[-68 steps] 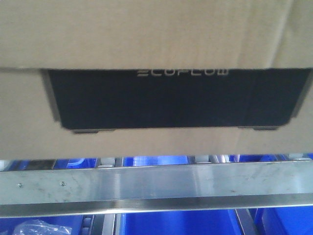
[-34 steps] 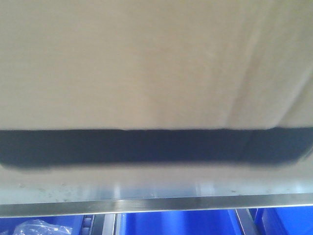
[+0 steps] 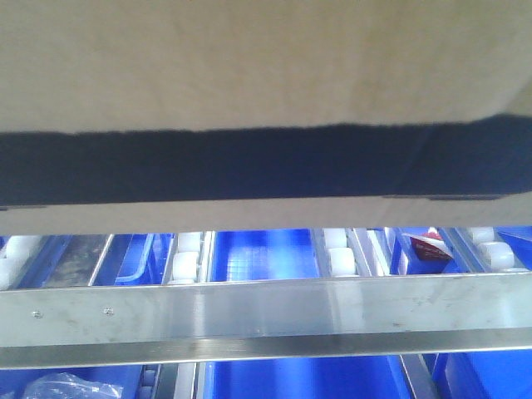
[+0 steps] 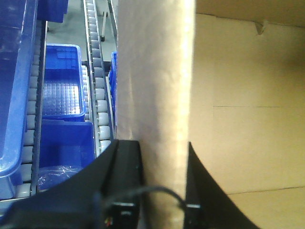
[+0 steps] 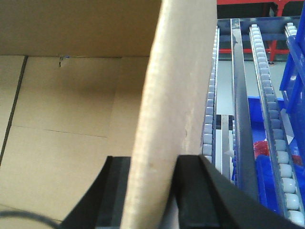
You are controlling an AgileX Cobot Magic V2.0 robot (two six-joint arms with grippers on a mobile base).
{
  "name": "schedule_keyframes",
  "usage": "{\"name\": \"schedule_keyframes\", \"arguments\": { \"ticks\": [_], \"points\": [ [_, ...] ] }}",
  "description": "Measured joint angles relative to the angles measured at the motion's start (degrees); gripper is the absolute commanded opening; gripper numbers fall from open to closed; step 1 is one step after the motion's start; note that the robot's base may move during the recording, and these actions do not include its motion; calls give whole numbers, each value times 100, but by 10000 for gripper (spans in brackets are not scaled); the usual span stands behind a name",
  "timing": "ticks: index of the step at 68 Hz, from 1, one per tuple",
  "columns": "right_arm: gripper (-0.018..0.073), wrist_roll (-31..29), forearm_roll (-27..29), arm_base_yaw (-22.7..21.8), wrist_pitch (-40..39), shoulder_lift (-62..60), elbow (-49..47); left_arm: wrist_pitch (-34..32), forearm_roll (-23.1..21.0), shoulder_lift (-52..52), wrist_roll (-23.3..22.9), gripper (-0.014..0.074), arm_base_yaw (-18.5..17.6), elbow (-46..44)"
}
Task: Grab box from left shelf to table start
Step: 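Lift the box with both grippers and pull it off the shelf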
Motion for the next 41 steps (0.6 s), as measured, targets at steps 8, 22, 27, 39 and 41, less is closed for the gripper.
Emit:
{"name": "schedule_keyframes", "arguments": {
  "ticks": [8, 22, 27, 39, 41],
  "points": [
    [60, 0, 0, 0, 0, 0, 0, 21, -12, 0, 0, -99, 0, 13],
    [60, 0, 0, 0, 22, 0, 0, 34, -20, 0, 0, -99, 0, 66],
    [60, 0, 0, 0, 50, 0, 0, 34, -34, 0, 0, -99, 0, 91],
    [60, -13, -10, 0, 65, 0, 0, 23, -47, 0, -11, -99, 0, 180],
    [60, -13, -19, 0, 74, 0, 0, 23, -59, 0, -11, -99, 0, 219]
  ]
}}
